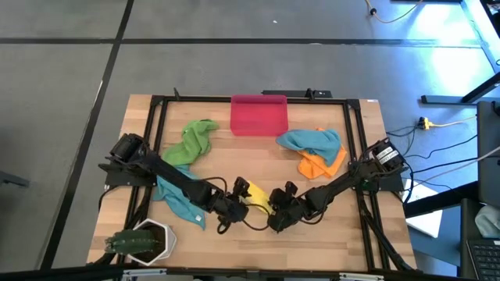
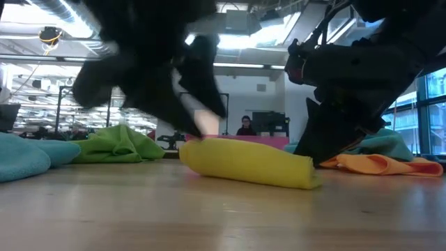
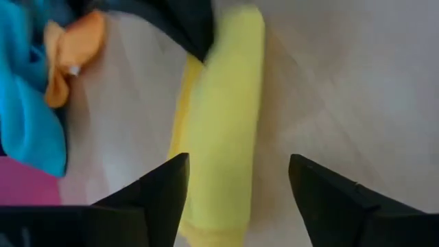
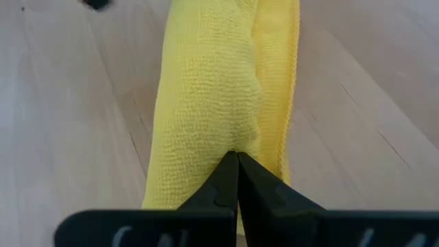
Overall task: Roll microfiber towels into tight, uniform cylinder then place into a basket
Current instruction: Put the yellow microfiber cloth into the red bin
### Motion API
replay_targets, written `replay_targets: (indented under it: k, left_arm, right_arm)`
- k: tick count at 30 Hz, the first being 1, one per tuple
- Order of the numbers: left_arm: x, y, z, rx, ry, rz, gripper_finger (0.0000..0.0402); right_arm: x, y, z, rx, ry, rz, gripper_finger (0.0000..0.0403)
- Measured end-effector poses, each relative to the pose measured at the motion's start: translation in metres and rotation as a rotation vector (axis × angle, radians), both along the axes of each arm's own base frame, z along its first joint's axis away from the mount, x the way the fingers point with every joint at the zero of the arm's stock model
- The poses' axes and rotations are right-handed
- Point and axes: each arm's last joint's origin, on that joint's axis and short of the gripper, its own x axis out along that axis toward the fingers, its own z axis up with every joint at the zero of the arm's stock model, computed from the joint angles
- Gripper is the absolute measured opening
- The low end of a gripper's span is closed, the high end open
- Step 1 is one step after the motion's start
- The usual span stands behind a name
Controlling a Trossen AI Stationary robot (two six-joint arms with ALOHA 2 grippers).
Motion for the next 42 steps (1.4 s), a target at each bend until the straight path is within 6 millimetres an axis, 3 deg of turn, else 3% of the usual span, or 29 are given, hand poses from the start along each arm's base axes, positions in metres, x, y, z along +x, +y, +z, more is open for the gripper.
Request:
replay_targets:
  k: [10, 26, 36, 42]
  left_arm:
    - [0.011, -0.001, -0.037, 0.222, 0.026, -0.03, 0.0242]
    - [0.021, 0.009, -0.044, 0.296, 0.01, -0.048, 0.0226]
    - [0.027, 0.023, -0.045, 0.168, 0.04, -0.073, 0.0117]
    - [0.028, 0.027, -0.046, 0.087, 0.054, -0.056, 0.0019]
  right_arm:
    - [0.001, -0.004, -0.001, 0.048, 0.017, -0.035, 0.0008]
    - [0.005, -0.018, -0.003, 0.114, 0.079, -0.059, 0.0009]
    - [0.005, -0.018, -0.003, 0.103, 0.088, -0.022, 0.0009]
    - [-0.004, -0.021, 0.019, 0.052, 0.08, 0.02, 0.0009]
